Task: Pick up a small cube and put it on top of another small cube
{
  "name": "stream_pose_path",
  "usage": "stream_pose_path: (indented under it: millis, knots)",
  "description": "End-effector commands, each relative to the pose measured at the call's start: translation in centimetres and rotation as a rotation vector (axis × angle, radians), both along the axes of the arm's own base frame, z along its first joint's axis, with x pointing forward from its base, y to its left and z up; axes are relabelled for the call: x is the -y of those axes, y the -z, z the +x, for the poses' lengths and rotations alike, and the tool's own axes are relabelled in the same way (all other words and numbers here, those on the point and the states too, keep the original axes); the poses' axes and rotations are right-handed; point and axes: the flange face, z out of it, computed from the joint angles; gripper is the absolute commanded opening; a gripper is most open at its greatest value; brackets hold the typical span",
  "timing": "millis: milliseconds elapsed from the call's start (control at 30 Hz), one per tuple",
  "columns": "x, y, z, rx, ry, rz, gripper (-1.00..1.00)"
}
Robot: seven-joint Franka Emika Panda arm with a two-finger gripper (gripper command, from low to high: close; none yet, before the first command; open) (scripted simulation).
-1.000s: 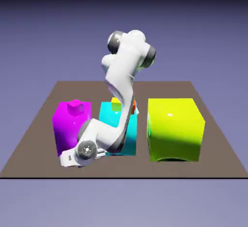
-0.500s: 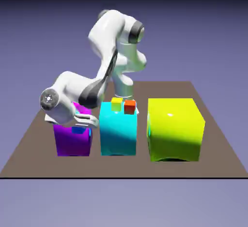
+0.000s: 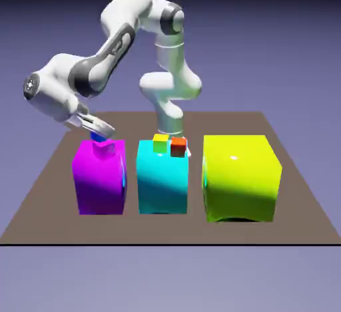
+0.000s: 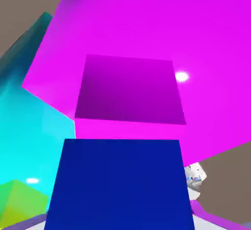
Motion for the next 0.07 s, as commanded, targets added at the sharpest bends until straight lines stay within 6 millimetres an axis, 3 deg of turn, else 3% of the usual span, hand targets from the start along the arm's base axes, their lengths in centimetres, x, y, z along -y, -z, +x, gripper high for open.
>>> stream_pose_path:
  millis: [0,33]
  knots:
    - [0.00,0.00,0.00,0.000,0.000,0.000,1.00]
    - [0.42,-0.85,0.46,0.000,0.001,0.000,1.00]
